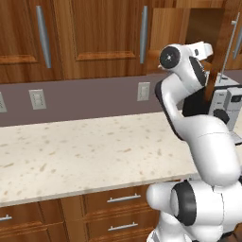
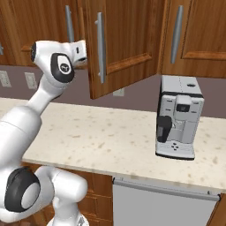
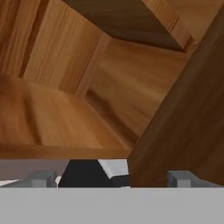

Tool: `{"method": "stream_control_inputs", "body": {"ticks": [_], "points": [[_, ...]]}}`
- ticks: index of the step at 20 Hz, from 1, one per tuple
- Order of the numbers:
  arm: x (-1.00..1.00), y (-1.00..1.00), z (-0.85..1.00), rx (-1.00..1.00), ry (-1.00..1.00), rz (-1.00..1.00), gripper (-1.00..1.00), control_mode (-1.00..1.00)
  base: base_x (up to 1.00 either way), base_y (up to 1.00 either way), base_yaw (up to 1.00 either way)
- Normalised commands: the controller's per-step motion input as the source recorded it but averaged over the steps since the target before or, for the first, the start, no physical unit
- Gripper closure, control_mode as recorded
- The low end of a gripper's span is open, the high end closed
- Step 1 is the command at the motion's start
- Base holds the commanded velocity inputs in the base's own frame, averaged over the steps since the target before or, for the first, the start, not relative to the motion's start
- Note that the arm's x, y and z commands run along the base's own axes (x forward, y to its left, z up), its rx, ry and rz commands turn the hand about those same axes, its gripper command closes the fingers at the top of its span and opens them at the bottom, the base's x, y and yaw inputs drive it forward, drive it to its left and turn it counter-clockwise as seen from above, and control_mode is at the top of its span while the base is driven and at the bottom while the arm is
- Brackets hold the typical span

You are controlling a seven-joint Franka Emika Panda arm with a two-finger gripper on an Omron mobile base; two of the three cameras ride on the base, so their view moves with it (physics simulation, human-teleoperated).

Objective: Open the cabinet directly in front. Then move the beer and the cup to the dining counter with the candle on it.

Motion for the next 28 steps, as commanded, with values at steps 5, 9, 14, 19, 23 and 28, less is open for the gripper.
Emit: {"method": "stream_control_inputs", "body": {"ticks": [5, 9, 14, 19, 23, 28], "points": [[0.13, -1.0, 0.0, 0.03, 0.21, -0.15, -1.0, -1.0, 0.0, 0.0, 0.0], [-0.09, -1.0, 0.0, 0.09, 0.13, -0.19, -1.0, -1.0, 0.0, 0.0, 0.0], [-0.03, -0.97, 0.0, 0.12, -0.03, -0.06, -1.0, -1.0, 0.0, 0.0, 0.0], [-0.03, -0.17, 0.0, 0.04, -0.06, 0.02, -1.0, -1.0, 0.0, 0.0, 0.0], [-0.44, 0.57, -0.12, 0.01, -0.18, 0.05, -1.0, -1.0, 0.0, 0.0, 0.0], [-0.49, 1.0, -0.25, 0.03, -0.23, 0.14, -1.0, -1.0, 0.0, 0.0, 0.0]]}}
